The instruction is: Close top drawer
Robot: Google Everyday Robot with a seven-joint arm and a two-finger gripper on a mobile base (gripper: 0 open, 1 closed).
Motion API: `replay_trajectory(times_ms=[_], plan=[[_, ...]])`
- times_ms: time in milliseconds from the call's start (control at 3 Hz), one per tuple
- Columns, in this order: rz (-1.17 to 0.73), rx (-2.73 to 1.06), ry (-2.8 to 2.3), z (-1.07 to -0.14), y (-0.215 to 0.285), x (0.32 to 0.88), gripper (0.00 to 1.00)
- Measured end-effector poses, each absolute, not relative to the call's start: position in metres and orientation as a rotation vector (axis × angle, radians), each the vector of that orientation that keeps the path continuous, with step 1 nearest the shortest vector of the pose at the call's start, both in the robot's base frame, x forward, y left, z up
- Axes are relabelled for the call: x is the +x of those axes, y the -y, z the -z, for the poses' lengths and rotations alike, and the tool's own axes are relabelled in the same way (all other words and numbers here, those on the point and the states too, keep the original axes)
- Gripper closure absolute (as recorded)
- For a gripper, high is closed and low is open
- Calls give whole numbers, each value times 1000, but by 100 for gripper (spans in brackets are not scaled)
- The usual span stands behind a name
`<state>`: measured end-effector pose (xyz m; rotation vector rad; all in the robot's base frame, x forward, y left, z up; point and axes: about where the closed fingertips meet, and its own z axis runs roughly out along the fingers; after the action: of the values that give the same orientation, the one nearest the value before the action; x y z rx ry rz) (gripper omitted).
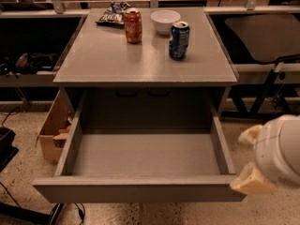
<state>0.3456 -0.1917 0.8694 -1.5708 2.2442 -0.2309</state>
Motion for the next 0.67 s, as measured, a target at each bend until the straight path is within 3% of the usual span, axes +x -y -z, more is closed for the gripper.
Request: replay_trajectory(times_ms=[667], plan=[[103, -1582, -2399, -711, 187, 289, 87]])
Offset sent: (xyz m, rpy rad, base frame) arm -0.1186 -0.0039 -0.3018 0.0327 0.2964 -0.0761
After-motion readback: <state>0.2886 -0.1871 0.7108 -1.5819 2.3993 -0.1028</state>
